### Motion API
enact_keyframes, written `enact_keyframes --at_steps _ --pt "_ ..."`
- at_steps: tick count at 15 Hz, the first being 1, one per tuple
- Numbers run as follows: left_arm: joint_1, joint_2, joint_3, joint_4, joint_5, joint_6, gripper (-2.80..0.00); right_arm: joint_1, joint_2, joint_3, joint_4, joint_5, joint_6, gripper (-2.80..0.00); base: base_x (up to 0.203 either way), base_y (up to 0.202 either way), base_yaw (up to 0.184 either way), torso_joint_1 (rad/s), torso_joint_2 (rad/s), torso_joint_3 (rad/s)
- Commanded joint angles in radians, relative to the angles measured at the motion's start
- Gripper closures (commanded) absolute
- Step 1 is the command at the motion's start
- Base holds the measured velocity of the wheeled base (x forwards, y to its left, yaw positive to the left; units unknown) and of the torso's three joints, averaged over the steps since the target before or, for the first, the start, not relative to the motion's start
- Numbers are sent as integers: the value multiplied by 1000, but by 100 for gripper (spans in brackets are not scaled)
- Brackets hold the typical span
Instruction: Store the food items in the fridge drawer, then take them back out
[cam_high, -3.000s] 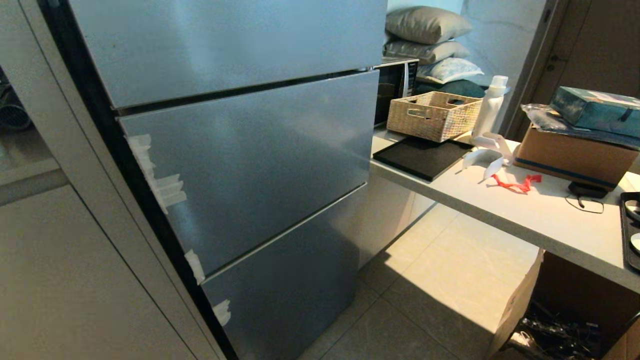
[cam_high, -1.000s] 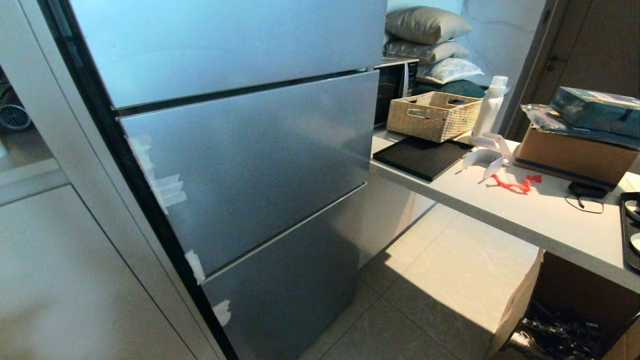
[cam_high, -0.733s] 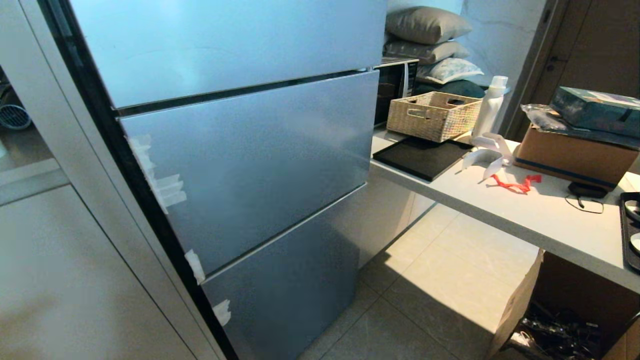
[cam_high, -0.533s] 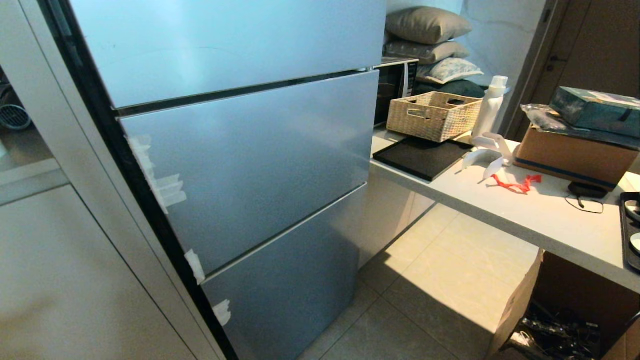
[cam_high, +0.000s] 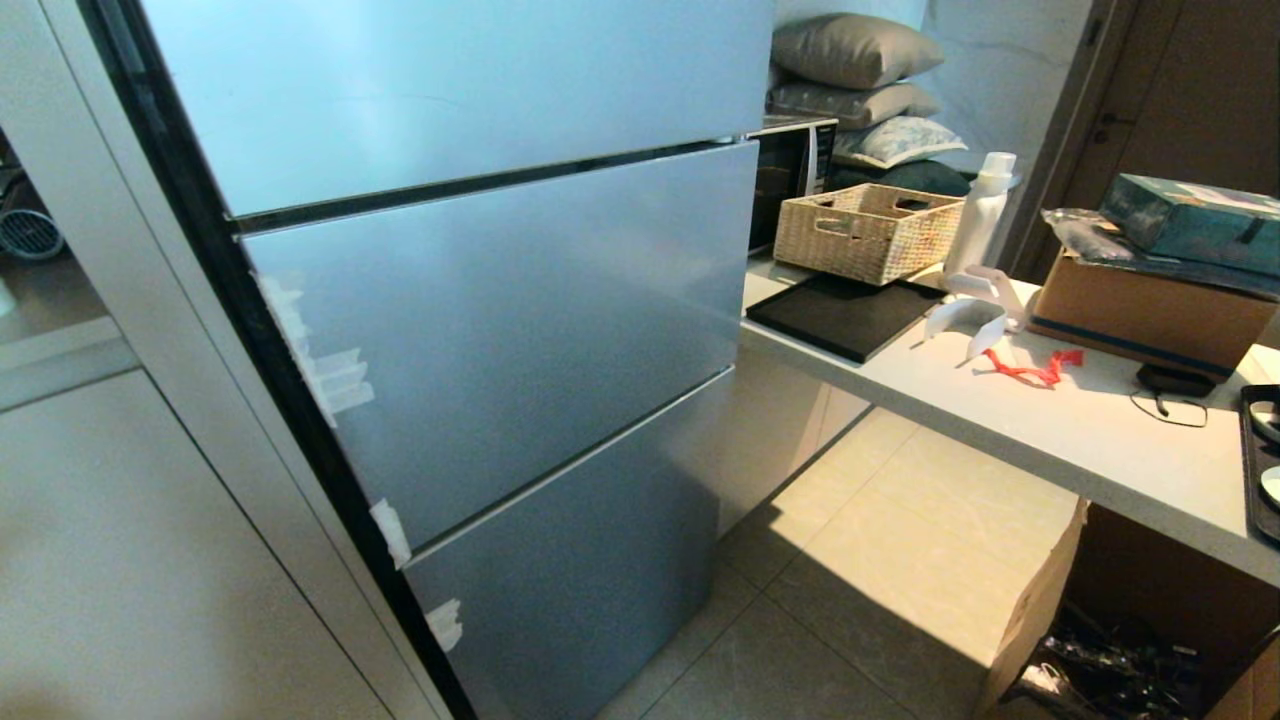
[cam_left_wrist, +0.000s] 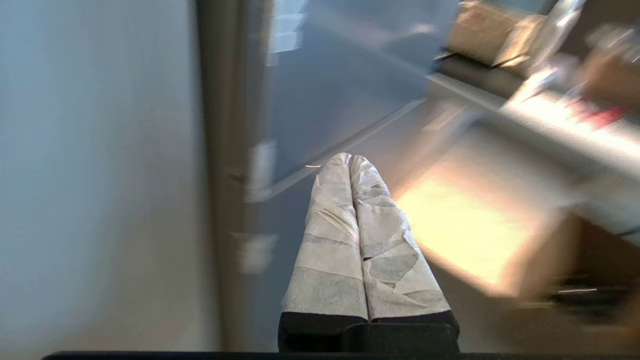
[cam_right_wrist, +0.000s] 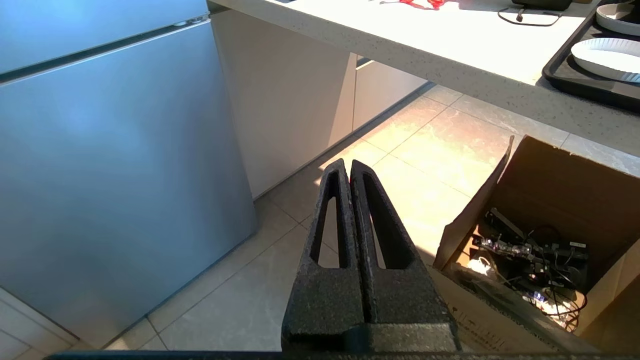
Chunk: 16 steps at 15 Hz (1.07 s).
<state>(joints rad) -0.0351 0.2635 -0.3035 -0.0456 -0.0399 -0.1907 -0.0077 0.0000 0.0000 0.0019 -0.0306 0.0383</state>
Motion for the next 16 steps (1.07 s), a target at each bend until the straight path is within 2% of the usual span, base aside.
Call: enact_keyframes --at_steps 1,3,4,6,8,9,11,13,16 --pt "-38 330 -69 -78 -5 -214 0 0 0 0 0 0 0 0 0 0 0 0 0 0" --pt "-62 532 -109 -177 -8 -422 0 0 0 0 0 0 0 0 0 0 0 0 0 0" --pt "-68 635 -129 -229 -7 -492 0 0 0 0 0 0 0 0 0 0 0 0 0 0" --pt "-77 815 -159 -369 8 -575 0 0 0 0 0 0 0 0 0 0 0 0 0 0" --pt "-81 981 -206 -529 72 -622 0 0 0 0 0 0 0 0 0 0 0 0 0 0" --pt "-77 1033 -249 -596 128 -647 0 0 0 0 0 0 0 0 0 0 0 0 0 0" --pt "-37 1059 -315 -650 190 -687 0 0 0 0 0 0 0 0 0 0 0 0 0 0" --pt "25 1072 -330 -655 193 -704 0 0 0 0 0 0 0 0 0 0 0 0 0 0" --pt "43 1131 -371 -657 196 -756 0 0 0 0 0 0 0 0 0 0 0 0 0 0"
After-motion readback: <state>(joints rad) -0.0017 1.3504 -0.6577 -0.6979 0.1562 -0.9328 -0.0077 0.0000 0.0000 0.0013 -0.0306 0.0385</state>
